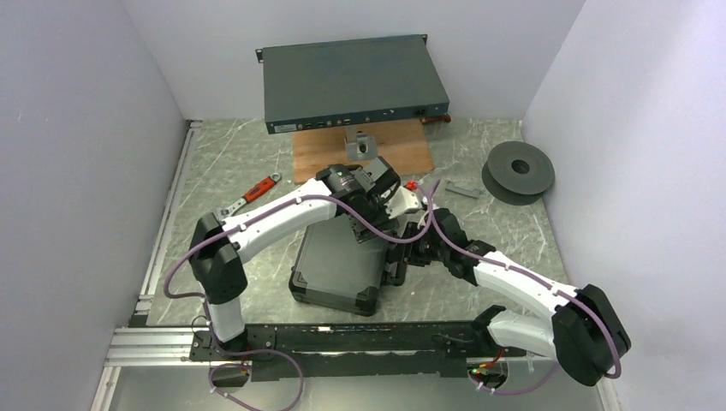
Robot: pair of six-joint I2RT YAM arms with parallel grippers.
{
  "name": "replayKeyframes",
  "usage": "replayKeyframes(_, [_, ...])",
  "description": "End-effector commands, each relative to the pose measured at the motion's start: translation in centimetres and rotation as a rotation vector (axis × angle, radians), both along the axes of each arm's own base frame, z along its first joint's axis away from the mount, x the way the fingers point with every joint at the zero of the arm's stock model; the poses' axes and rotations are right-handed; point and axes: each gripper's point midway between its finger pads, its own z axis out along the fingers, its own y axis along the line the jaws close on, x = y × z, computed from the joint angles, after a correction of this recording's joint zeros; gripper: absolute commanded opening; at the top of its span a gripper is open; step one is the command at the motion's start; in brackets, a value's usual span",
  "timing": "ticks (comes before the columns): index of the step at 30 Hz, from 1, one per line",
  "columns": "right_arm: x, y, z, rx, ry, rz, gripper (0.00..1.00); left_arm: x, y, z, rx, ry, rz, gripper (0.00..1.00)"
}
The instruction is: Pack up texas hold em set
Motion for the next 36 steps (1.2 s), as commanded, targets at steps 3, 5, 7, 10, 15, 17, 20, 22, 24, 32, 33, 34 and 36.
replayKeyframes(3, [0.3,-0.3,0.7,-0.013,-0.035,-0.008,0.27,0.9,0.1,3.2,-0.082,-0.087,0.056,0.64])
replayKeyframes(5, [0.3,-0.3,0.9,-0.015,-0.039,-0.010,0.27,0.9,0.4,3.9,-0.099,-0.104,0.069,0.64])
replayKeyframes(7, [0.4,-0.4,1.3,-0.017,-0.053,-0.012,0.27,0.9,0.7,4.8,-0.132,-0.118,0.087,0.64])
replayKeyframes(10, [0.6,-0.7,2.1,-0.021,-0.080,-0.018,0.28,1.1,1.3,6.9,-0.211,-0.149,0.123,0.63])
replayKeyframes(15, [1.0,-1.5,2.6,-0.054,-0.104,-0.048,0.28,1.3,2.8,10.3,-0.346,-0.220,0.182,0.58])
replayKeyframes(17, [1.2,-2.2,1.9,-0.091,-0.088,-0.080,0.27,1.4,3.6,10.9,-0.380,-0.239,0.203,0.55])
replayKeyframes(20, [1.4,-2.7,0.8,-0.140,-0.052,-0.108,0.22,1.2,4.6,11.7,-0.412,-0.261,0.230,0.52])
replayKeyframes(22, [1.5,-2.6,0.1,-0.151,-0.033,-0.103,0.21,1.0,5.3,11.9,-0.415,-0.277,0.244,0.51])
replayKeyframes(24, [1.6,-2.3,-0.2,-0.152,-0.020,-0.096,0.19,0.9,6.2,12.1,-0.417,-0.299,0.262,0.50])
replayKeyframes(32, [1.8,-0.8,-1.1,-0.126,0.017,-0.049,0.11,1.1,10.4,10.5,-0.426,-0.357,0.355,0.49])
replayKeyframes(33, [1.8,-0.7,-1.1,-0.122,0.021,-0.046,0.11,1.3,11.0,10.0,-0.422,-0.355,0.373,0.48])
replayKeyframes(34, [1.8,-0.6,-1.1,-0.118,0.020,-0.042,0.10,1.4,11.3,9.9,-0.428,-0.360,0.383,0.46])
replayKeyframes(36, [1.9,-0.4,-0.9,-0.112,0.018,-0.042,0.08,1.6,11.8,9.5,-0.435,-0.377,0.397,0.45])
